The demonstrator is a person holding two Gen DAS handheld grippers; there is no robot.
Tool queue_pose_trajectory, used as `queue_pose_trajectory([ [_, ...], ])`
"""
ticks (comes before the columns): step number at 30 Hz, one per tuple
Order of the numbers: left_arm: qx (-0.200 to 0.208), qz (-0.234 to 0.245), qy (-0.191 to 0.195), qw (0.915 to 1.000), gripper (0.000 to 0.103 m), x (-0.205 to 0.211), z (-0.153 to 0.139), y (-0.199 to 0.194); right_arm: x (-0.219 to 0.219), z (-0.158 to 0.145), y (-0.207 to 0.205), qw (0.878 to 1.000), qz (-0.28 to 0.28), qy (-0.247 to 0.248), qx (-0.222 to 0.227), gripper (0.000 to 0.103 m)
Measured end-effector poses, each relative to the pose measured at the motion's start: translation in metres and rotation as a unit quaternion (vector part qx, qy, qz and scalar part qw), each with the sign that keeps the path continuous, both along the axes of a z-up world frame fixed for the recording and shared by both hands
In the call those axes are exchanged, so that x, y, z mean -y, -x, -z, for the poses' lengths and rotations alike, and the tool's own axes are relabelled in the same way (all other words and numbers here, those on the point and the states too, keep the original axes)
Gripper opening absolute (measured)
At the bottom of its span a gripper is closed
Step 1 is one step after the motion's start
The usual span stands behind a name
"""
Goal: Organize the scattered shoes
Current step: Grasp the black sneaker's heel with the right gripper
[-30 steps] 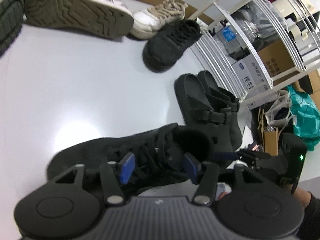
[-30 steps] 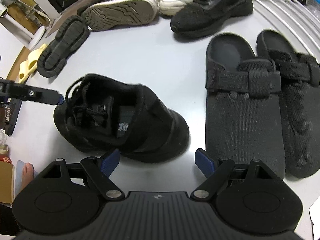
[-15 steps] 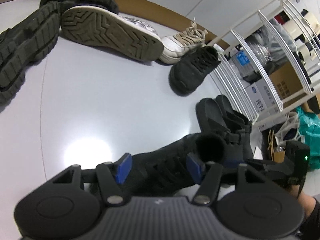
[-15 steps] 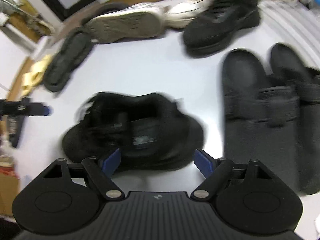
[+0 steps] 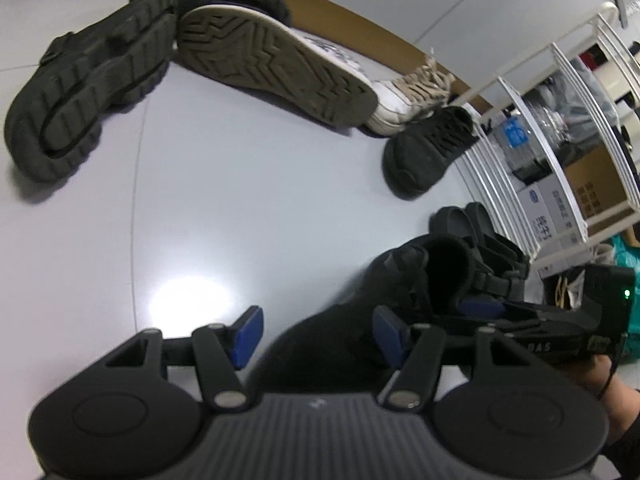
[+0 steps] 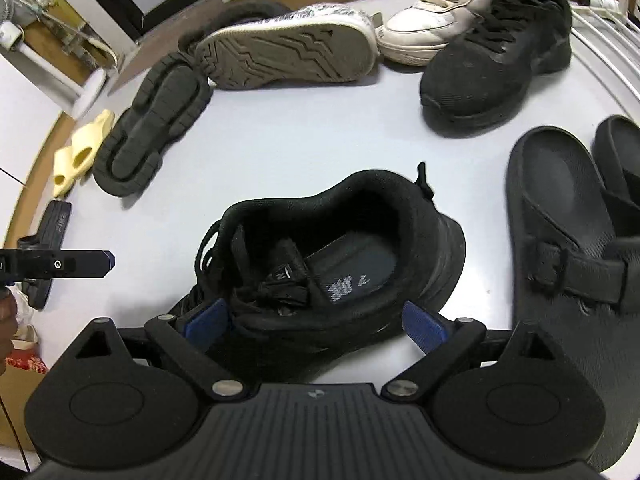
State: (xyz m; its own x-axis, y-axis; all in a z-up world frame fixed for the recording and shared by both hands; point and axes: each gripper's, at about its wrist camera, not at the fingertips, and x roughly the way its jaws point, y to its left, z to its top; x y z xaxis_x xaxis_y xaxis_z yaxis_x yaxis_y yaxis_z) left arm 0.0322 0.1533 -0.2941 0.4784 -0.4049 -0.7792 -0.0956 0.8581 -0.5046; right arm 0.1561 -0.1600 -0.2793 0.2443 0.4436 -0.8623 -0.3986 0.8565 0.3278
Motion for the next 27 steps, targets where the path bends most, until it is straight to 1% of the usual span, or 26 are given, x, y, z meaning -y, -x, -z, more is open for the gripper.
queue_pose_trajectory([
  [3,0.001,0.003,0.000,1.0000,0.064,0.001,0.000,0.000,-0.010,0.007,0.001,1.000,0.010,-0.003,-0.017,0.099],
  [5,0.001,0.006,0.000,1.0000,0.064,0.002,0.001,0.000,-0.019,0.012,0.004,1.000,-0.001,0.010,-0.017,0.099],
  [7,0.000,0.008,0.000,1.0000,0.064,0.003,0.001,0.000,-0.022,0.015,0.007,1.000,-0.016,0.016,-0.004,0.092],
  [9,-0.001,0.009,-0.001,1.0000,0.064,0.004,0.001,0.001,-0.016,0.017,0.004,1.000,-0.022,-0.005,-0.015,0.076],
  [10,-0.001,0.008,-0.002,1.0000,0.064,0.003,0.001,0.001,-0.013,0.016,0.003,0.999,-0.023,-0.012,-0.022,0.074],
  [12,-0.003,0.007,-0.001,1.0000,0.064,0.004,0.002,0.001,-0.009,0.013,0.004,0.999,-0.032,-0.001,-0.012,0.068],
  [17,-0.003,0.012,-0.002,0.9999,0.064,0.007,0.003,0.001,0.003,0.011,0.003,1.000,-0.027,0.009,-0.008,0.054],
  [22,0.003,0.006,0.001,1.0000,0.064,0.006,0.004,0.003,0.005,0.008,0.005,0.999,-0.046,0.028,0.013,0.046],
  [27,-0.003,0.004,-0.005,1.0000,0.064,0.005,0.006,0.003,0.020,0.002,0.004,0.999,-0.018,0.037,0.021,0.035],
])
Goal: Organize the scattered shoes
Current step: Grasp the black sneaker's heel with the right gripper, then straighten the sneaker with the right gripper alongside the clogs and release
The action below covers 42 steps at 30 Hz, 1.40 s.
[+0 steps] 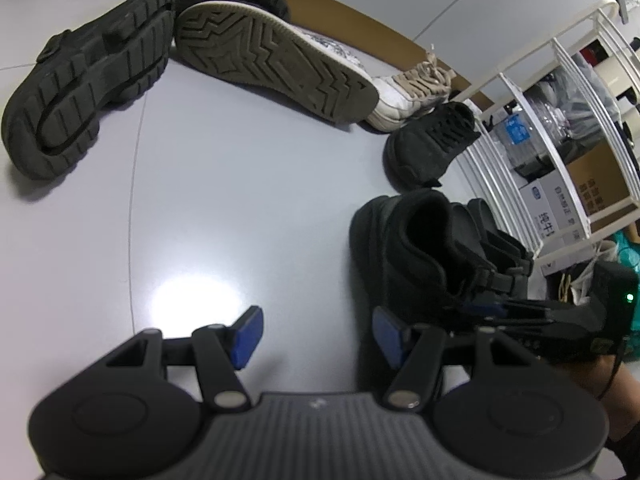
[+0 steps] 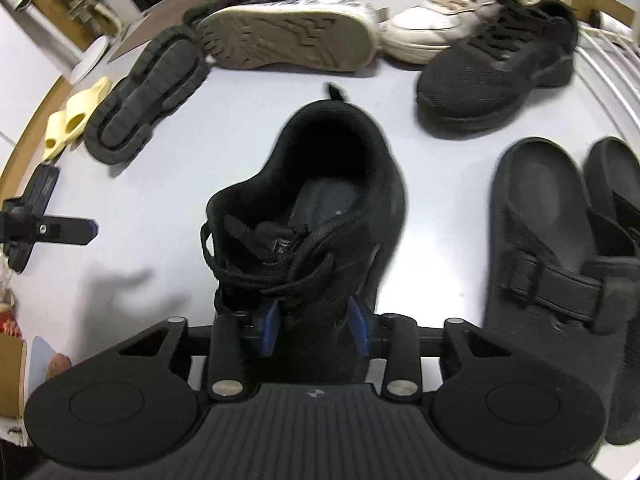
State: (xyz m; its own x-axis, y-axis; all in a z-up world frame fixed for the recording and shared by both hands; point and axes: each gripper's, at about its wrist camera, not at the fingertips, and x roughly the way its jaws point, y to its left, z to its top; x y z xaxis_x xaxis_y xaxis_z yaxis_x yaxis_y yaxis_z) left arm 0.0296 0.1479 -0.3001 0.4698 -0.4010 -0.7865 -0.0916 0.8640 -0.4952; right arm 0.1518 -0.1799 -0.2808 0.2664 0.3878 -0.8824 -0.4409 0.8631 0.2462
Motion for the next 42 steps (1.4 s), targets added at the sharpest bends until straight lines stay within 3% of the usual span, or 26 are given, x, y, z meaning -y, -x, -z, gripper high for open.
queue_pose_trajectory([
  [2,0.001,0.000,0.001,1.0000,0.064,0.002,0.000,-0.001,0.004,-0.006,0.003,1.000,0.020,0.013,0.016,0.040],
  [4,0.006,0.001,0.001,1.0000,0.064,0.005,-0.002,-0.002,0.004,-0.015,0.008,0.999,0.021,0.015,0.038,0.061],
  [5,0.009,0.001,0.001,1.0000,0.064,0.005,-0.003,-0.002,0.003,-0.019,0.010,0.999,0.016,0.010,0.049,0.084],
  [6,0.012,0.000,0.000,0.9999,0.064,0.006,-0.004,-0.002,0.001,-0.021,0.012,0.998,0.009,0.002,0.055,0.097],
  [7,0.015,0.001,0.000,0.9999,0.064,0.006,-0.005,-0.002,-0.001,-0.022,0.014,0.998,0.003,-0.006,0.061,0.098],
  [15,0.007,0.000,-0.001,1.0000,0.064,0.005,-0.001,-0.002,-0.017,0.006,0.006,0.999,-0.021,0.021,0.028,0.098],
  [19,0.009,-0.003,-0.002,1.0000,0.064,0.003,-0.002,-0.001,-0.023,0.015,0.002,0.999,-0.021,0.030,0.034,0.098],
  [21,0.010,-0.005,-0.002,0.9999,0.064,0.001,-0.002,-0.001,-0.027,0.025,0.001,0.999,-0.032,0.038,0.022,0.088],
  [23,0.010,-0.007,-0.002,0.9999,0.064,0.001,-0.002,0.000,-0.025,0.026,0.000,0.998,-0.034,0.039,0.025,0.084],
  [27,0.012,-0.010,-0.002,0.9999,0.064,-0.001,-0.003,0.001,-0.013,0.026,-0.001,0.999,-0.009,0.039,0.022,0.078],
  [42,0.031,0.005,-0.011,0.9994,0.064,0.009,-0.008,-0.008,0.016,0.023,0.000,0.995,0.068,0.069,0.011,0.071],
])
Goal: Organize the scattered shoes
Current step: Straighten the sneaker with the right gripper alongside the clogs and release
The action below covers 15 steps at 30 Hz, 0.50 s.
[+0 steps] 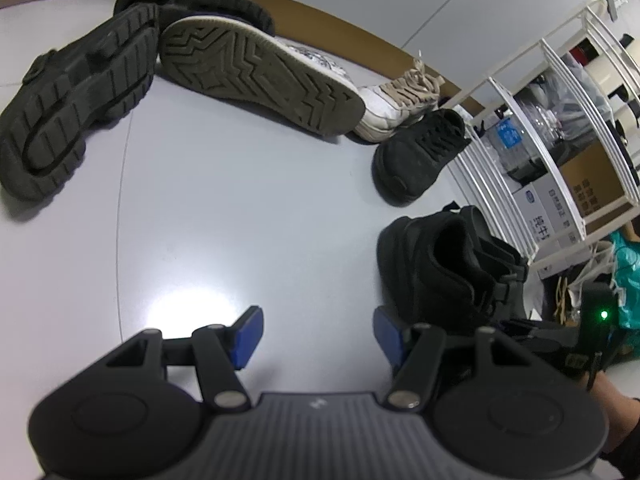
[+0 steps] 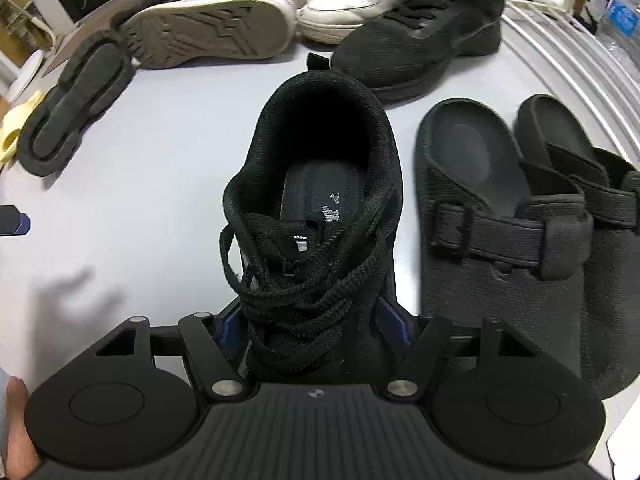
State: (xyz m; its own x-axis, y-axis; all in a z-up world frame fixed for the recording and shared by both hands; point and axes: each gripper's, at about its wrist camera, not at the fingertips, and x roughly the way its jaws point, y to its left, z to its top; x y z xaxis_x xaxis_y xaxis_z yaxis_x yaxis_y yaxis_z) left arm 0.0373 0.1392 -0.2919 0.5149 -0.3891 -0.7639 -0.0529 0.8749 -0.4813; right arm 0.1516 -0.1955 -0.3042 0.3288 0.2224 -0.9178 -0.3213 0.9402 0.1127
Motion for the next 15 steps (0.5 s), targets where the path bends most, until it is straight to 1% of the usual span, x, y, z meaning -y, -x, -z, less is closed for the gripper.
queue_pose_trajectory([
  [4,0.005,-0.003,-0.004,1.0000,0.064,0.000,-0.001,-0.003,0.004,-0.001,-0.002,1.000,0.005,0.010,0.004,0.071],
  [8,0.007,0.011,-0.018,0.9997,0.064,0.003,-0.005,-0.014,0.003,0.000,-0.003,1.000,-0.003,0.011,0.001,0.075],
  [11,0.014,0.026,-0.034,0.9990,0.064,0.008,-0.011,-0.030,0.006,-0.003,-0.003,1.000,-0.007,0.001,-0.006,0.079],
  [12,0.016,0.031,-0.035,0.9988,0.064,0.010,-0.013,-0.036,0.010,-0.006,-0.001,1.000,-0.007,-0.012,-0.010,0.079],
  [15,0.027,0.043,-0.043,0.9978,0.064,0.019,-0.024,-0.056,0.020,-0.015,0.005,1.000,-0.007,-0.028,-0.010,0.078],
])
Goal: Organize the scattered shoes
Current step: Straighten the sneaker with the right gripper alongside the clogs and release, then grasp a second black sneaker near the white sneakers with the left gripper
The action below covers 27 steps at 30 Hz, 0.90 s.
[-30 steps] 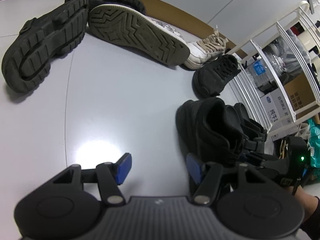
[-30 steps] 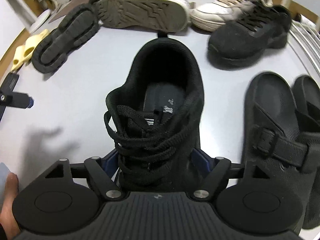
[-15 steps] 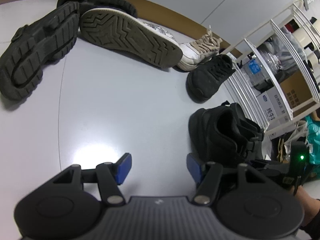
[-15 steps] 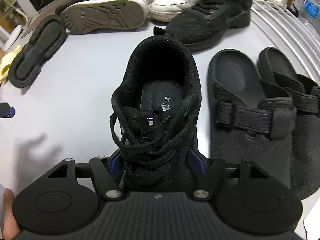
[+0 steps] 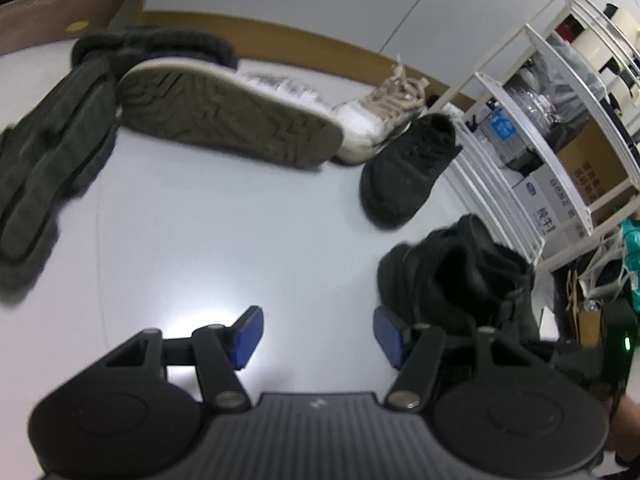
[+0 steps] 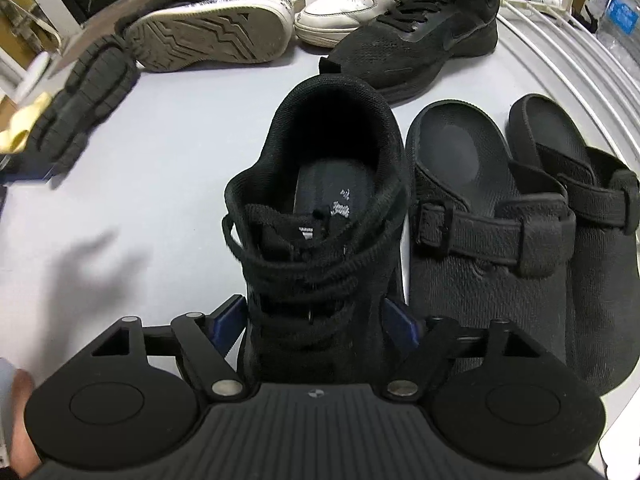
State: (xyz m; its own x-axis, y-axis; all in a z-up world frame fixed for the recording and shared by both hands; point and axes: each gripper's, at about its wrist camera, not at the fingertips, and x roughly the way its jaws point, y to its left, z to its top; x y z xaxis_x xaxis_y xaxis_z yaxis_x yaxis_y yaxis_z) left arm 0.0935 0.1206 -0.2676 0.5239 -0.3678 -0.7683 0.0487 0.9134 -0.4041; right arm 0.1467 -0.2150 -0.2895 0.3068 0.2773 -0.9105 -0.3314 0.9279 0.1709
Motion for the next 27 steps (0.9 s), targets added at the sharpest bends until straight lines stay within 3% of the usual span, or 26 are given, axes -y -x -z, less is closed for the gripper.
queue_pose_trajectory([
  [5,0.021,0.021,-0.016,0.9994,0.064,0.018,-0.030,-0.038,0.020,-0.018,0.002,0.999,0.014,-0.039,0.017,0.078],
  [10,0.022,0.020,0.032,0.9990,0.057,0.039,-0.057,-0.086,0.044,-0.038,0.000,0.996,0.035,-0.069,0.049,0.078],
  [13,0.022,0.026,0.035,0.9988,0.057,0.063,-0.072,-0.117,0.056,-0.042,0.000,0.993,0.050,-0.080,0.064,0.078],
  [21,-0.002,-0.009,0.061,0.9981,0.057,0.117,-0.082,-0.168,0.087,-0.057,0.007,0.986,0.070,-0.111,0.102,0.078],
  [27,-0.013,-0.034,0.057,0.9977,0.055,0.147,-0.088,-0.199,0.105,-0.068,0.019,0.975,0.074,-0.138,0.161,0.078],
])
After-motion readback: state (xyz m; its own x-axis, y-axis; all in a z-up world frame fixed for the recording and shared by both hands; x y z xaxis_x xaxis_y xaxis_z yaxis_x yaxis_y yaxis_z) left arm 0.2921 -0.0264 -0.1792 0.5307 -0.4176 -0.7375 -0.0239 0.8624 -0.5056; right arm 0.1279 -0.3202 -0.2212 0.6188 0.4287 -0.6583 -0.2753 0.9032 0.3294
